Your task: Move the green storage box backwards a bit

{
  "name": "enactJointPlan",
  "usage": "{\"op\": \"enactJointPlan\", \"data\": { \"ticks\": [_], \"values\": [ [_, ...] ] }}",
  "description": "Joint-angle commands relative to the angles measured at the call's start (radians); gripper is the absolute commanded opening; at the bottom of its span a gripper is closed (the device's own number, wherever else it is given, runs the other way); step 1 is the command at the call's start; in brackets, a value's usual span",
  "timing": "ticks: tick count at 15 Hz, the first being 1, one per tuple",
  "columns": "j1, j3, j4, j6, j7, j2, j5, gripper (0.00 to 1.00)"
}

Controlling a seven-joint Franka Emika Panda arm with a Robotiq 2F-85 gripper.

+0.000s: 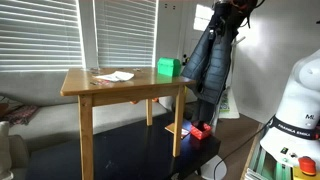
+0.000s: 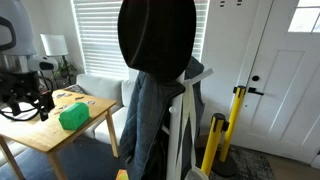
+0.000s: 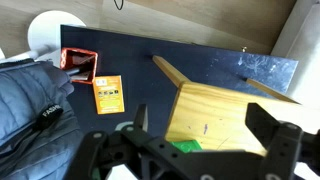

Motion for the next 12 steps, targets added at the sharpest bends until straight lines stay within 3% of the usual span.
{"op": "enactJointPlan", "data": {
  "ticks": [1,7,12],
  "values": [
    [-0.023,0.016,0.002,-0.003,-0.01,0.002,0.009,1.0],
    [-0.023,0.016,0.002,-0.003,-0.01,0.002,0.009,1.0],
    [-0.002,0.058,-0.006,0.23,0.007,0.092,0.019,1.0]
  ]
}}
